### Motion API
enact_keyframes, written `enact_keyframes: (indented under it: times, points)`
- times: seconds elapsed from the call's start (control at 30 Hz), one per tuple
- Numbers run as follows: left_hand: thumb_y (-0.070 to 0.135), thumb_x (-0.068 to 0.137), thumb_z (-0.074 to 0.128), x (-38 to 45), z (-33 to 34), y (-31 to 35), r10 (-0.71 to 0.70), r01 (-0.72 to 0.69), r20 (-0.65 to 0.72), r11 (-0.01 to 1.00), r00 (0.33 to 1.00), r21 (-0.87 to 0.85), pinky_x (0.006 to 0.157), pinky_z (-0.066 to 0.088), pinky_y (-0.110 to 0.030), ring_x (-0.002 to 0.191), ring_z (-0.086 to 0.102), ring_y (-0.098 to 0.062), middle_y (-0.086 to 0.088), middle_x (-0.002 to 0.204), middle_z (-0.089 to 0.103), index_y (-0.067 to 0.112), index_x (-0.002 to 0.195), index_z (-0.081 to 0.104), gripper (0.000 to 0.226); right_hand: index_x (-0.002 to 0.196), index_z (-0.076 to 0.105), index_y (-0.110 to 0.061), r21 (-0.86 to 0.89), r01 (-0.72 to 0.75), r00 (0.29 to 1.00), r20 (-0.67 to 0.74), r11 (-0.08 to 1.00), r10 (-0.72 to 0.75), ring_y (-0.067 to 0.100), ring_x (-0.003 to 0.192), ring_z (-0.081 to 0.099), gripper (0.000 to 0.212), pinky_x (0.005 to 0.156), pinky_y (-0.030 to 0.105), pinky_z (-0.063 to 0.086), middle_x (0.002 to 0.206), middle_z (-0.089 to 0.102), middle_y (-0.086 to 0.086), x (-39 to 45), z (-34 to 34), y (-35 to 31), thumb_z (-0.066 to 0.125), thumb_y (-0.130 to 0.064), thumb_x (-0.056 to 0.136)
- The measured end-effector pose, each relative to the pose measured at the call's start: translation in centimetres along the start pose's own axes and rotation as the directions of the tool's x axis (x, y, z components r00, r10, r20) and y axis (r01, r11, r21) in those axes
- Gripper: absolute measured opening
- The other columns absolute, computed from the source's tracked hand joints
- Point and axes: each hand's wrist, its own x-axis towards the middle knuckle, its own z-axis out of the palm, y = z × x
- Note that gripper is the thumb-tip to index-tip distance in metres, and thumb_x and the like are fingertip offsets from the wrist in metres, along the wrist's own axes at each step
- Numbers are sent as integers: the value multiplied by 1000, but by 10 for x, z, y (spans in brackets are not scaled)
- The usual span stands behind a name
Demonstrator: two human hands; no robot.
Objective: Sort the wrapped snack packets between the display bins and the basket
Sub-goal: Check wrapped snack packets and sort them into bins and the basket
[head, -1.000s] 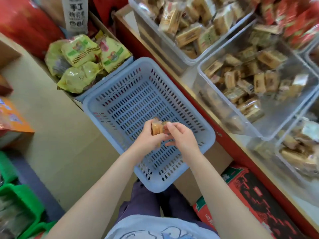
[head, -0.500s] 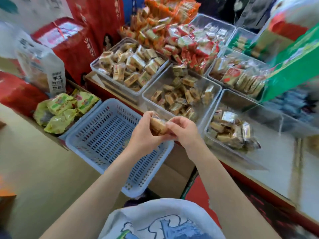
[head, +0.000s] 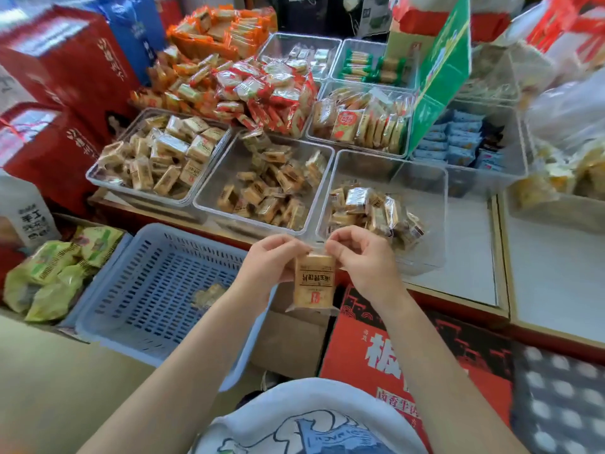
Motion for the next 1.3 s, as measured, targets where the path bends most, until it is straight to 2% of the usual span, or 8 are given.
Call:
enact_keyframes:
  times: [0.13,0.23,0.4,0.63,0.9,1.1,1.2,1.3]
  points:
    - [13,92,72,2,30,-3,-2,3,-45,1000,999,13,68,60,-27,86,73,-26,-20,94,76,-4,99,74,19,103,66,-11,155,-87,992,-76,984,99,11,82,72,8,70,23,60,95,73,9,-13,-25,13,67,-18,98]
    - [11,95,68,5,52,-8,-3,-7,-112,996,994,-93,68,62,-29,87,75,-26,-21,97,76,-2,101,75,16,119,56,-22,147,-243,969,86,959,232,11,92,73,30,75,26,62,110,73,4,-22,-45,24,67,-37,97]
    - [8,100,59,8,81,-24,6,-14,-132,998,991,-60,72,64,-33,87,75,-23,-15,96,77,8,100,73,14,118,53,-16,230,-230,973,81,945,217,26,83,76,25,69,40,63,106,75,11,-39,-63,43,68,-21,98]
    - [36,84,81,-1,113,-35,229,-311,256,885,939,348,88,55,-19,98,71,-6,2,105,73,34,130,64,49,115,52,-6,291,-233,963,-66,928,263,27,59,64,29,51,36,53,75,71,13,-45,-100,57,61,-31,102]
    - [11,95,69,4,125,-34,-36,36,117,999,993,5,74,60,-28,82,74,-15,-10,99,77,12,119,72,24,116,50,-2,359,-203,979,103,911,178,32,71,71,44,60,32,59,94,74,23,-48,-114,67,62,-39,95]
    - [23,102,58,2,125,-33,-157,163,154,986,975,-24,83,62,-34,92,72,-27,-22,118,69,9,123,69,28,96,52,-7,219,-165,982,124,962,141,19,55,51,29,56,29,46,66,59,2,-46,-114,71,54,-35,104]
    - [41,100,58,-3,129,-32,-186,165,179,978,966,128,93,58,-39,102,72,-19,-3,120,72,23,123,70,32,91,56,-8,164,-165,985,80,973,154,18,70,51,30,68,29,47,78,56,7,-42,-114,69,55,-35,104]
    - [53,82,72,-5,130,-34,-5,-80,235,934,972,349,95,49,-28,108,64,5,21,115,72,40,121,70,41,86,56,-8,146,-182,983,34,973,179,13,64,49,31,63,23,44,70,56,2,-38,-116,68,54,-32,105]
